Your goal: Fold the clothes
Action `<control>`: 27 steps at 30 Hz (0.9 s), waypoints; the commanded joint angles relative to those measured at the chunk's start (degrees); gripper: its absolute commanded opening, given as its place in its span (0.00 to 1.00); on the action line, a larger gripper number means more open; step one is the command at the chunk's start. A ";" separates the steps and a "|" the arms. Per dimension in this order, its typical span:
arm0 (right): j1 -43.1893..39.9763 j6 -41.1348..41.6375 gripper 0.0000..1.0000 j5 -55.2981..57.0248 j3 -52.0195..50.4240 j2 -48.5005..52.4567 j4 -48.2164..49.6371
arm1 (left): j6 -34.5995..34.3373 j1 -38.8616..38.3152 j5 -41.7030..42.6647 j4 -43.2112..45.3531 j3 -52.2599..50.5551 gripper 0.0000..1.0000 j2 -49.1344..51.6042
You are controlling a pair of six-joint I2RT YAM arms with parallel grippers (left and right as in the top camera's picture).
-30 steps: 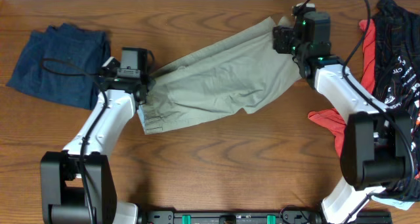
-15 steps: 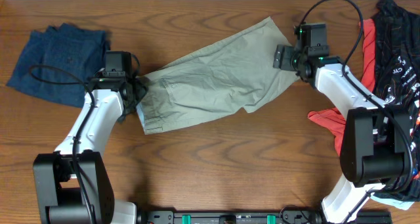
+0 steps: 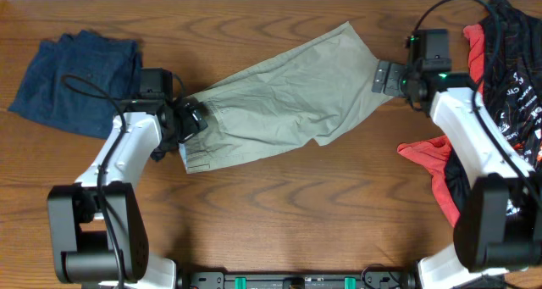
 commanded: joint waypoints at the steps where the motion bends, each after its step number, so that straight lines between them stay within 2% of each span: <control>1: -1.03 -0.81 0.99 0.57 0.72 -1.90 -1.68 | 2.25 0.04 2.47 0.15 0.70 0.98 1.92; 8: -1.20 -0.79 0.99 0.57 0.68 -1.88 -5.11 | 2.25 0.04 2.69 1.68 0.66 0.98 5.40; 13: -1.20 -0.79 0.99 0.55 0.68 -1.88 -5.53 | 2.95 0.04 9.44 4.09 0.66 0.99 9.33; 14: -1.20 -0.79 0.99 0.52 0.68 -1.88 -5.66 | 3.08 0.04 10.86 4.37 0.66 0.96 10.25; 15: -1.18 -0.79 0.98 0.31 0.68 -1.88 -5.79 | 3.10 0.02 12.17 4.44 0.66 0.89 11.04; 18: -1.01 -0.83 0.92 -1.53 0.68 -1.88 -6.19 | 3.15 0.04 12.87 3.39 0.66 0.50 12.07; 20: -0.74 -0.83 0.80 -3.74 0.68 -1.88 -6.14 | 4.52 0.04 12.92 3.13 0.68 0.26 11.82; 22: -0.37 -0.83 0.60 -6.19 0.68 -1.88 -6.08 | 5.97 0.04 12.90 2.38 0.74 0.06 10.88; 23: -0.13 -0.83 0.52 -7.43 0.68 -1.88 -6.05 | 6.47 0.04 12.85 1.53 0.98 0.06 10.14; 27: 1.55 -1.27 0.09 -13.60 0.59 -1.79 -6.10 | 8.72 0.04 12.46 -3.54 3.65 0.06 5.90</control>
